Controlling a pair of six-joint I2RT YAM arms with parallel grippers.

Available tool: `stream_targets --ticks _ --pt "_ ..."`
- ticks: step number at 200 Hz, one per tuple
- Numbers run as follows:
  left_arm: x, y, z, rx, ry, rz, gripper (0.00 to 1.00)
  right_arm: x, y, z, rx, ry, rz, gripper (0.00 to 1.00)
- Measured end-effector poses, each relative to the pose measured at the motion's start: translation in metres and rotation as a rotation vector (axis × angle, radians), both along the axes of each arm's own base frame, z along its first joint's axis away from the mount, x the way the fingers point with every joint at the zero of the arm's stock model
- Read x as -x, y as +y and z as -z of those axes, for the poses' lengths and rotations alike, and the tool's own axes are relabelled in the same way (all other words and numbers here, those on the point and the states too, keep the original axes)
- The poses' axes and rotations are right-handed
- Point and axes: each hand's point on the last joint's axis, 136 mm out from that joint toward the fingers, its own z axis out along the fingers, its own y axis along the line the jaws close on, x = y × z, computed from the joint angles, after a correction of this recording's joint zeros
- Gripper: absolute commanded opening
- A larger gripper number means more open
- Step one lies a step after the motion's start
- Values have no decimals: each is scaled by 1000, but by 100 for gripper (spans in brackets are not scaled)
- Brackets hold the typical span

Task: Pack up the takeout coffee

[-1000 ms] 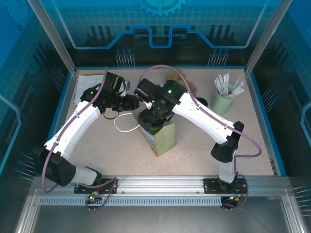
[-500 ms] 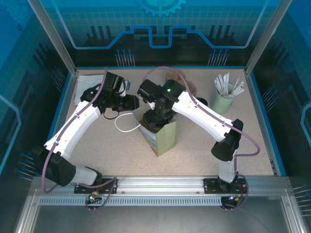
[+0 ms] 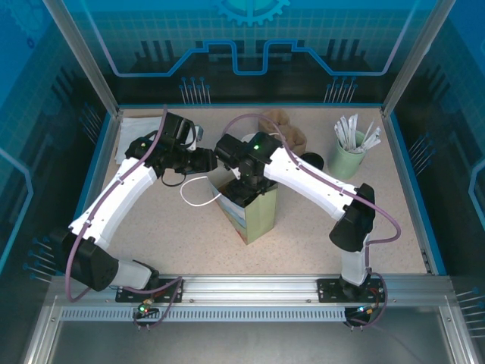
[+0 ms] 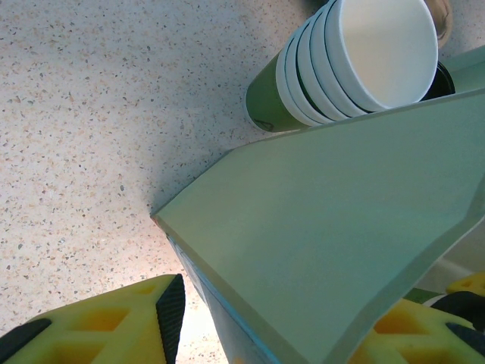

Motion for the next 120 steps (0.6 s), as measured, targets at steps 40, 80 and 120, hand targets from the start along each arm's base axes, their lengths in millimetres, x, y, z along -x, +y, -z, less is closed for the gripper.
stream_targets --ticks 40,80,120 --pt "0 0 0 0 0 0 55 0 1 7 2 5 -5 80" --pt "0 1 0 -3 -1 -2 57 -1 1 15 6 13 -4 80" --pt "-1 3 1 -15 -4 -10 59 0 -3 25 19 31 1 80"
